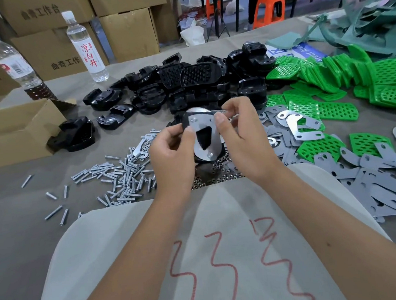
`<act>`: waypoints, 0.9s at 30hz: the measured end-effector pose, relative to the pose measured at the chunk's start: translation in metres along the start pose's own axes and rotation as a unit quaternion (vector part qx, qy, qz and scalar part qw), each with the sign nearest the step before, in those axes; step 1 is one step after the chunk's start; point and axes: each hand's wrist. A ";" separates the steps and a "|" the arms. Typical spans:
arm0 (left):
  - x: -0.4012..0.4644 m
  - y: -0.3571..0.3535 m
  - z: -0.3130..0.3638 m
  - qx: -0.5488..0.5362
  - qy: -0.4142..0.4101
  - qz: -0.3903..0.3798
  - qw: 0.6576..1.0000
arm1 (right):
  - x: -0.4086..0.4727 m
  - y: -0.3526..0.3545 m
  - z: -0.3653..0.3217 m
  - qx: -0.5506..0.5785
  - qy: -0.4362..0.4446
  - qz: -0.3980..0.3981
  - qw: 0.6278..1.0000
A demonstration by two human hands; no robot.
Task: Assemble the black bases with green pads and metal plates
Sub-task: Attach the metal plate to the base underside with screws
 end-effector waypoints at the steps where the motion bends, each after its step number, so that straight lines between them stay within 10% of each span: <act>1: 0.003 0.001 -0.001 -0.040 0.034 0.000 0.999 | 0.001 0.001 0.001 0.050 -0.049 -0.023 0.997; 5: 0.005 0.003 -0.001 -0.105 0.090 -0.050 0.989 | 0.003 0.005 0.007 0.180 -0.159 -0.110 0.964; 27: 0.007 0.007 0.002 -0.169 0.139 -0.048 0.975 | 0.000 0.004 0.016 0.146 -0.093 -0.211 0.962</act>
Point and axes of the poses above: each hand's wrist, its own x-axis towards the middle knuckle, its own y-axis out of the back of the hand, z = x × y, and after that the axes turned 6 degrees about x, right-handed
